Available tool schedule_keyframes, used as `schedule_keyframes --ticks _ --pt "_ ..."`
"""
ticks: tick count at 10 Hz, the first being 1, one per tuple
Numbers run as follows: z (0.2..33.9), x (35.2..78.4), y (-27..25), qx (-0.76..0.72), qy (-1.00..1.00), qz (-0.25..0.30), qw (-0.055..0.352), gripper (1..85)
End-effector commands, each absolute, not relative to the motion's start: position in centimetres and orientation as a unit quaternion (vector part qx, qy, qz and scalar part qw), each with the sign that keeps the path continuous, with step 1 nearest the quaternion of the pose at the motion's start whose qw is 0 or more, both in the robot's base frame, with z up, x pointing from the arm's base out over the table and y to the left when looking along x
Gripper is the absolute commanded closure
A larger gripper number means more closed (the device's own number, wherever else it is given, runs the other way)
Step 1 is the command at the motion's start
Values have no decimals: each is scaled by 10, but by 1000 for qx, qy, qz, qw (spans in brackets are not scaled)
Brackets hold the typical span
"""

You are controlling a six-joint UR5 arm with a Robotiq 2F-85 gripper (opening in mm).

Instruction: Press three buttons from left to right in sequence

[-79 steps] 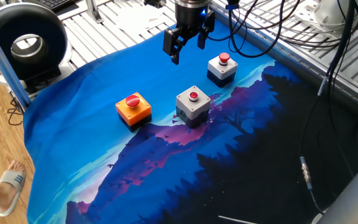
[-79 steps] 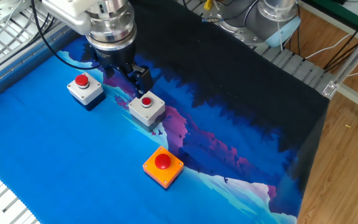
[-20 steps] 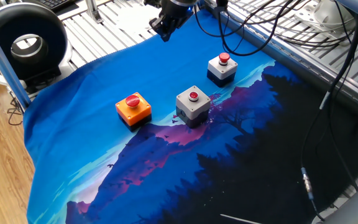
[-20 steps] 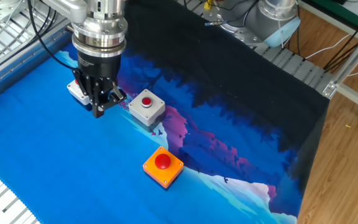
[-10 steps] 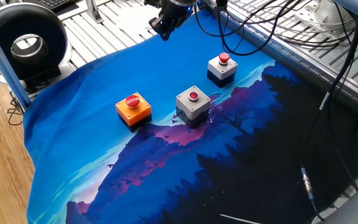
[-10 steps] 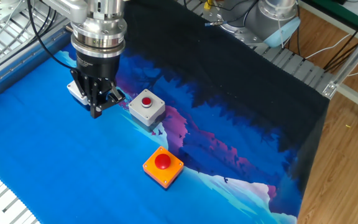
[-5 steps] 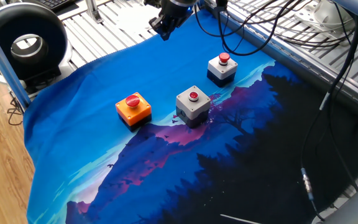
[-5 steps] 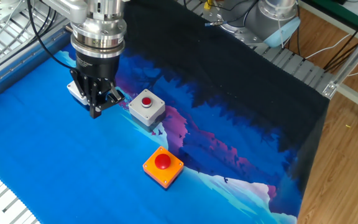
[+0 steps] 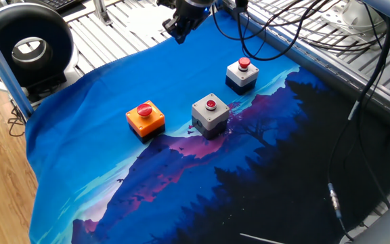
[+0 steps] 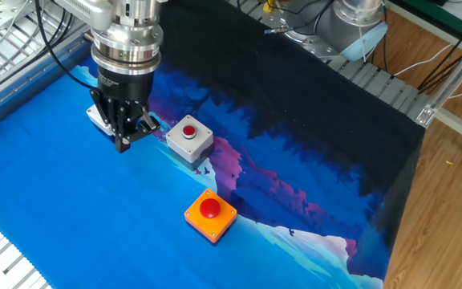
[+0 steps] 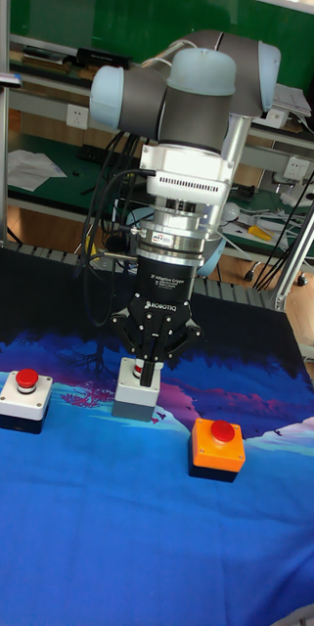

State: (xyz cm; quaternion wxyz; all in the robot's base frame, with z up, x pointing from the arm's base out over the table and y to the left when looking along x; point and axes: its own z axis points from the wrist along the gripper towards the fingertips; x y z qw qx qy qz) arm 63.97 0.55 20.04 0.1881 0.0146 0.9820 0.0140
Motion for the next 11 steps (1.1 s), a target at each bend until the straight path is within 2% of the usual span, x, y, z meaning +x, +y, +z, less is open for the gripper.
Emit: schedule_keyframes --ticks 1,4,6,8,10,11 --pt "202 641 6 18 981 19 190 847" --pt "202 641 6 18 981 18 190 847" --pt "199 634 5 17 984 15 176 847" --pt "188 591 8 -6 996 17 91 847" --pt "184 568 2 -27 998 5 47 847" --pt "183 569 -4 -35 998 -5 49 847"
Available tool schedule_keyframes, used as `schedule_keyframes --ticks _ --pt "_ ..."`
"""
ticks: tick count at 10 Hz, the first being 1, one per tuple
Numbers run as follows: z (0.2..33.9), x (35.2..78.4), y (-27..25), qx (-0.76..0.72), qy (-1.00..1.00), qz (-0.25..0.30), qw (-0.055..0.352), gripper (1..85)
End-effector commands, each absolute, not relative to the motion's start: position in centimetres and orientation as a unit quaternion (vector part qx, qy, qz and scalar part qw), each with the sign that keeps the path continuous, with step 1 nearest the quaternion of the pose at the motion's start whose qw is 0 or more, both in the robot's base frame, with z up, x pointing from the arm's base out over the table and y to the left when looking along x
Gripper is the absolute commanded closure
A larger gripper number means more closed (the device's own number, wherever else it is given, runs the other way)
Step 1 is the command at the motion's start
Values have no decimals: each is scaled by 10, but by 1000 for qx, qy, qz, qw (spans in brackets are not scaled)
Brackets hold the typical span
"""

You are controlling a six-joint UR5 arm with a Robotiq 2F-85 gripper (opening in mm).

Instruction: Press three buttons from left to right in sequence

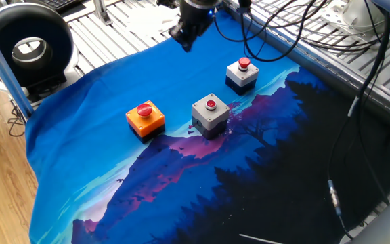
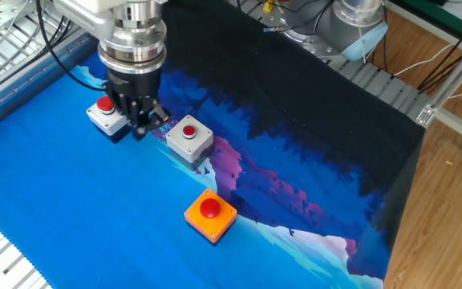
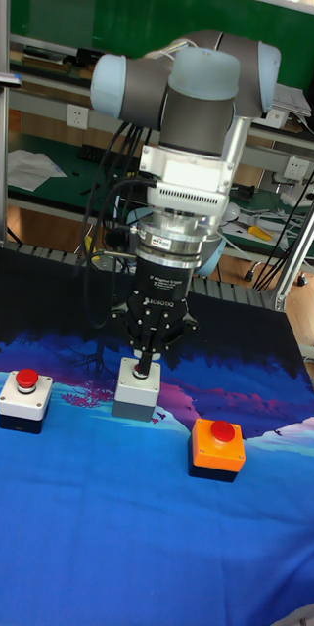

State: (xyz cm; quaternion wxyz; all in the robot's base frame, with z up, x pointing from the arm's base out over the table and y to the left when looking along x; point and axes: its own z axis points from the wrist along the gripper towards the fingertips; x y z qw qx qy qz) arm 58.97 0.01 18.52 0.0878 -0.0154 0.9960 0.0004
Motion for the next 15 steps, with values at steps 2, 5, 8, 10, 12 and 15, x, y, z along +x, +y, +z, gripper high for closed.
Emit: schedule_keyframes --ticks 2,5,8,10,12,15 --pt "184 584 -3 -32 996 -3 79 847" --pt "187 593 17 -44 994 35 98 847" --pt "181 552 -8 -62 998 -11 17 847" --pt "183 571 0 -56 997 3 55 847" --pt "185 588 -2 -60 994 -2 87 847" --pt "182 568 1 -87 995 5 48 847"
